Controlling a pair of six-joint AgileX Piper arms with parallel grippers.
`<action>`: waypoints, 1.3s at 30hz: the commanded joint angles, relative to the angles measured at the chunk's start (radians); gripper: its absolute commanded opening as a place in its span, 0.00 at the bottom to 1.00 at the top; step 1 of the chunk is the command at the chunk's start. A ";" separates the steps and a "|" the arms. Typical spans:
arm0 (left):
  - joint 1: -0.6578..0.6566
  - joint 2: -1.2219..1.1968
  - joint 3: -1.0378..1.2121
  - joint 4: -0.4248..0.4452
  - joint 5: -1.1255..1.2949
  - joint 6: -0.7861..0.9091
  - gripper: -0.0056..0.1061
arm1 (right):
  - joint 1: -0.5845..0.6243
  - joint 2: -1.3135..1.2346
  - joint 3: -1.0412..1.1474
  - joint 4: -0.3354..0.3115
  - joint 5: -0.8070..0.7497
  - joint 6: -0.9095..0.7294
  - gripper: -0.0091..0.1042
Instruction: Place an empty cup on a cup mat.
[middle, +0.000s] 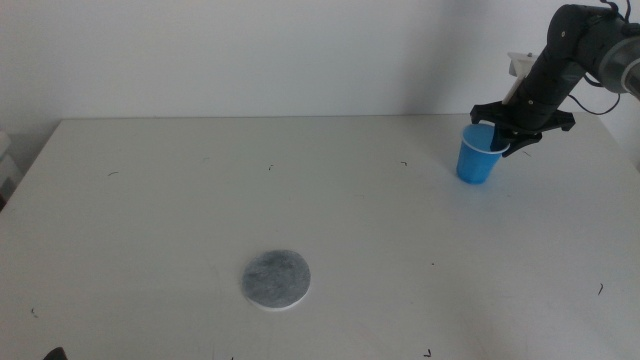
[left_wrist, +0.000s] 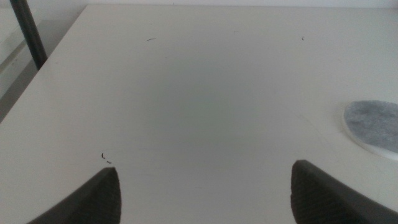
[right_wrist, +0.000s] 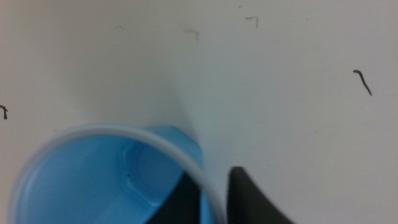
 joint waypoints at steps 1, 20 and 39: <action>0.001 -0.012 -0.006 0.000 -0.067 -0.011 0.99 | -0.002 -0.074 -0.032 0.003 -0.023 -0.005 0.07; 0.001 -0.012 -0.006 0.000 -0.067 -0.011 0.99 | 0.093 -0.695 0.568 0.087 -0.174 -0.055 0.07; 0.001 -0.012 -0.006 0.000 -0.067 -0.011 0.99 | 0.626 -0.639 0.619 0.082 -0.313 0.097 0.07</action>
